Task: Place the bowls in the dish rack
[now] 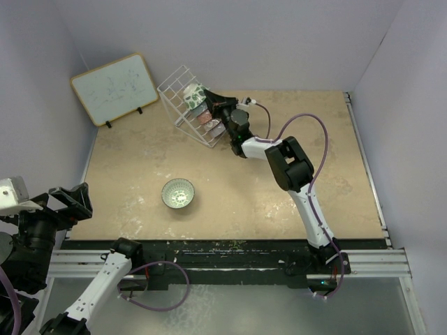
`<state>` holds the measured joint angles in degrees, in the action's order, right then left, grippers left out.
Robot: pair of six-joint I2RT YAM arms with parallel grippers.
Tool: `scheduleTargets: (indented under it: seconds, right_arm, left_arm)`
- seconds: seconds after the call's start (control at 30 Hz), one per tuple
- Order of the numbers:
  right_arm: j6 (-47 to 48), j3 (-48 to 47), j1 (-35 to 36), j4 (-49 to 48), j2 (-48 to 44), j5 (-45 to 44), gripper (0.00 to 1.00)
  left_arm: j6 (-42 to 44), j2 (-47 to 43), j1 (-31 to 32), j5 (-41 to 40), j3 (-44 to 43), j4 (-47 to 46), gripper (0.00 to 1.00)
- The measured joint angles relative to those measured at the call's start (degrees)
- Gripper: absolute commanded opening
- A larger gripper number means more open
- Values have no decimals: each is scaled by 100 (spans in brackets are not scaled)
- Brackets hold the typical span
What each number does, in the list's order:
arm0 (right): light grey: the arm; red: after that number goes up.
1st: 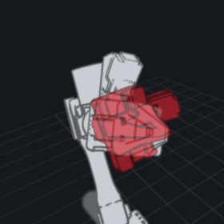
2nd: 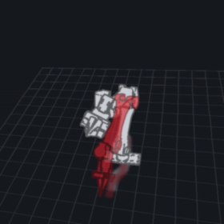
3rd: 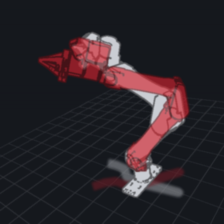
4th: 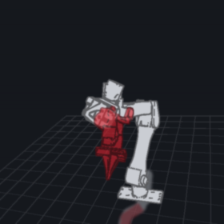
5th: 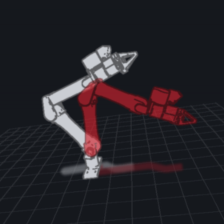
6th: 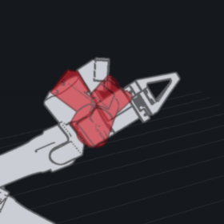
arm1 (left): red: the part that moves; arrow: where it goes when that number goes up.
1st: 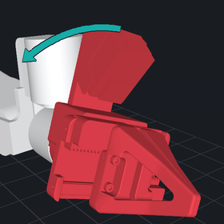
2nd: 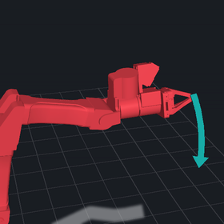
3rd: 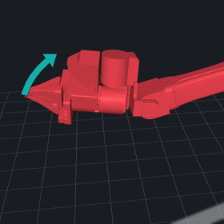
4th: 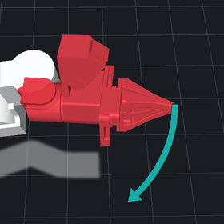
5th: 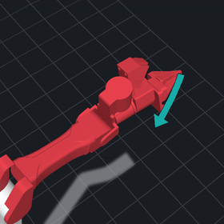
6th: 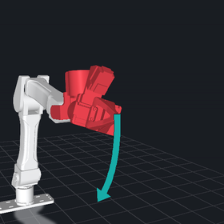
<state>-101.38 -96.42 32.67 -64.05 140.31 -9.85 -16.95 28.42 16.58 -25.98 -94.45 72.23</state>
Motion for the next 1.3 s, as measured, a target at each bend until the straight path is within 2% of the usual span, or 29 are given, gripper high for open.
scheduleTargets:
  seconds: [0.3, 0.53, 0.93, 1.13, 1.3]
  right_arm:
    - [39, 2, 7, 859, -291, 7, 16]
    - [96, 2, 11, 1213, -448, 2, 39]
    - [199, 431, -4, 1580, -968, 26, 41]
    - [291, 1045, -50, 1600, -1443, 114, 41]
    - [636, 1781, -85, 1563, -1985, 234, 46]
  left_arm:
    - [-4, 0, 9, -4, -114, 17, 99]
    - [-4, 0, 35, -2, -127, 17, 99]
    - [-7, 0, 48, -7, -136, 17, 99]
    - [-24, 0, 50, -11, -136, 17, 99]
    - [-44, 0, 81, -26, -133, 17, 99]
